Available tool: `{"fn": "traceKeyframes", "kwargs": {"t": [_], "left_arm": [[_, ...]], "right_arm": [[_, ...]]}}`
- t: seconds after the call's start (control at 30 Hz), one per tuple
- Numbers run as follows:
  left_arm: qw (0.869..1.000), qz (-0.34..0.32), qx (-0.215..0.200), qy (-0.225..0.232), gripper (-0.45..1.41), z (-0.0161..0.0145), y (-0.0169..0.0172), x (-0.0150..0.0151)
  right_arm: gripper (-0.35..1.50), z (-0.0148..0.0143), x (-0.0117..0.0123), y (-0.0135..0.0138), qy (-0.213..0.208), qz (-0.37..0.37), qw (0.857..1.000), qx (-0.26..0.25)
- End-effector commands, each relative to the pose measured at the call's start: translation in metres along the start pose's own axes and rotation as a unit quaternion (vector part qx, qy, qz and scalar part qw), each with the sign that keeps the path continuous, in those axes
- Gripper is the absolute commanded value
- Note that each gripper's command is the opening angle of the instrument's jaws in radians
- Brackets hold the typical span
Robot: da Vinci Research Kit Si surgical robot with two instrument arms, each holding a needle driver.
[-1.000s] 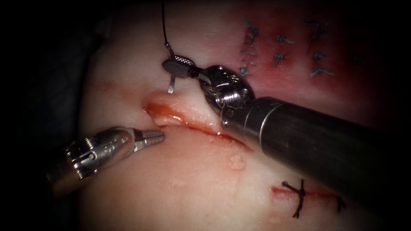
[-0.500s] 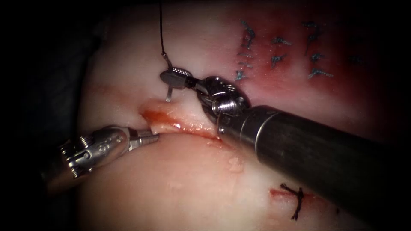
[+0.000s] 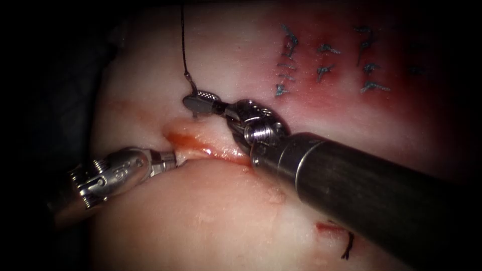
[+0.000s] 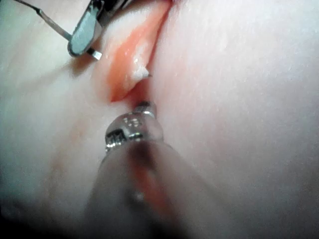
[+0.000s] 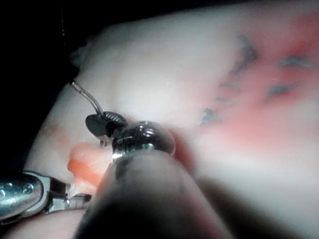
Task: Wound Closure
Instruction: Use the right tool to throw the needle through the top of the incision.
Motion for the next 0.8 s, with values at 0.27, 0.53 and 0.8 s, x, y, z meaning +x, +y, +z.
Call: {"fn": "traceKeyframes", "kwargs": {"t": [0.27, 0.53, 0.8], "left_arm": [[1.000, 0.001, 0.000, 0.001, -0.35, 0.0007, -0.0003, 0.0002], [1.000, 0.000, 0.000, 0.001, -0.35, 0.0006, -0.0003, 0.0003], [1.000, 0.000, 0.000, 0.001, -0.35, 0.0006, -0.0002, 0.0003]], "right_arm": [[-0.35, 0.0005, 0.0003, 0.0002, -0.010, 0.032, 0.999, 0.012], [0.44, 0.0002, 0.0027, 0.0013, 0.029, -0.032, 0.999, 0.001], [1.16, -0.0001, 0.0056, 0.0020, 0.067, -0.121, 0.990, -0.020]]}}
